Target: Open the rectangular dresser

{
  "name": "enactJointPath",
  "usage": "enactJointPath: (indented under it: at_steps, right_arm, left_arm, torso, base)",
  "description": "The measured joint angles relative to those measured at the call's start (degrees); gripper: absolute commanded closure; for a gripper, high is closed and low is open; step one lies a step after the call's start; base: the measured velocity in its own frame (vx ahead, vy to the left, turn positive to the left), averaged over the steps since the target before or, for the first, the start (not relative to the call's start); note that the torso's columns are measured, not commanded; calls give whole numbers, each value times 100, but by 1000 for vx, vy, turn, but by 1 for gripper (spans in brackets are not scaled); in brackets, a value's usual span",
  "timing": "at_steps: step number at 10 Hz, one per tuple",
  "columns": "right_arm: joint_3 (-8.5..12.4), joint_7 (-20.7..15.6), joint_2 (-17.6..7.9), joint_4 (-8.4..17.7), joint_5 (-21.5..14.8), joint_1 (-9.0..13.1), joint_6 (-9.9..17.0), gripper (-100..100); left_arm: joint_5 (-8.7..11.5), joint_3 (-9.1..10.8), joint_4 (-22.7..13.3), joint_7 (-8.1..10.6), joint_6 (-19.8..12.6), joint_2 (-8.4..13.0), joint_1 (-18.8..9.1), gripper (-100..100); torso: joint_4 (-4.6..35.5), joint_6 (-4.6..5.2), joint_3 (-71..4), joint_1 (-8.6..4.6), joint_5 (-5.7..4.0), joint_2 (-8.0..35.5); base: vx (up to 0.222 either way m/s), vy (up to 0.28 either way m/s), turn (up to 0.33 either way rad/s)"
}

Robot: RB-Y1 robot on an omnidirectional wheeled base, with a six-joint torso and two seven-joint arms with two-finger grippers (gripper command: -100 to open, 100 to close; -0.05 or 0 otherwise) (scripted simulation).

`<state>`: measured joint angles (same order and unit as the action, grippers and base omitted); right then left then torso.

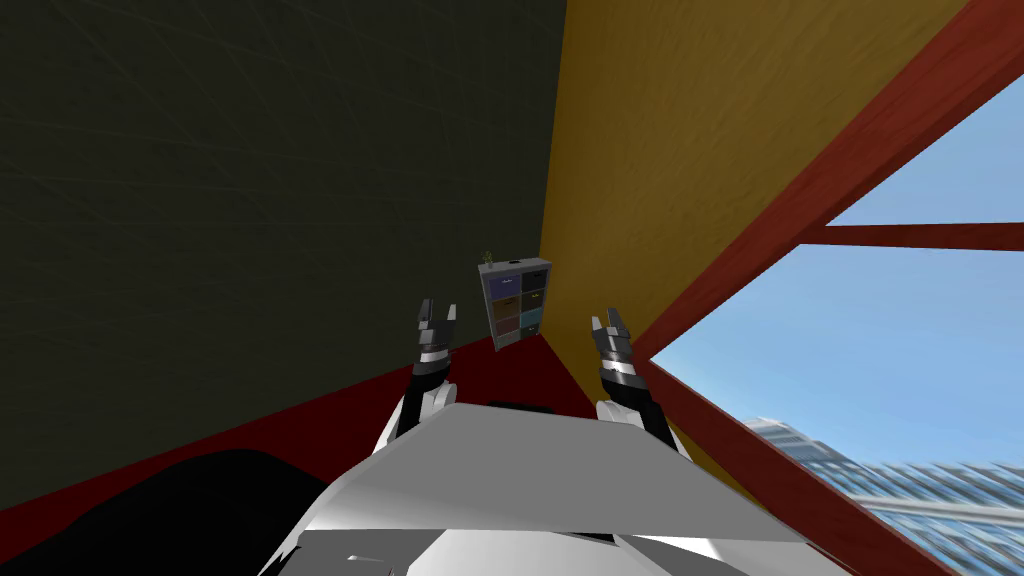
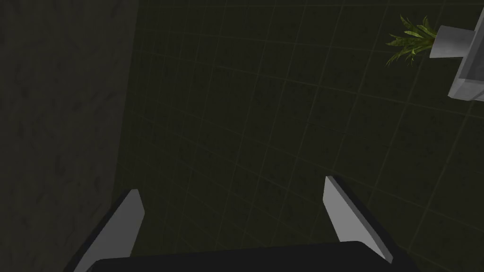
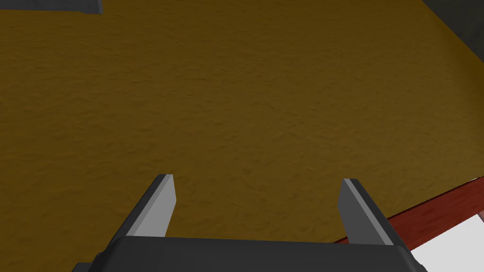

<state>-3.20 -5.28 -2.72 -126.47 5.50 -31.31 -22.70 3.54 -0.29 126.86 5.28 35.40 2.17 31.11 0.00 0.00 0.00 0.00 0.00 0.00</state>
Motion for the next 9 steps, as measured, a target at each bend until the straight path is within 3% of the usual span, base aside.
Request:
enactJointPath:
  at_steps: [2, 9]
  right_arm:
    - [0, 0, 0, 0, 0, 0, 0, 0]
    - [0, 0, 0, -2, 0, 0, -1, 0]
  left_arm:
    - [0, 0, 0, 0, 0, 0, 0, 0]
    - [0, 0, 2, 0, 1, 0, 0, 0]
  torso:
    - [600, 0, -1200, 0, 0, 597]
    - [3537, 0, -7073, 0, 0, 3539]
  base:
    - [0, 0, 0]
    - [0, 0, 0]
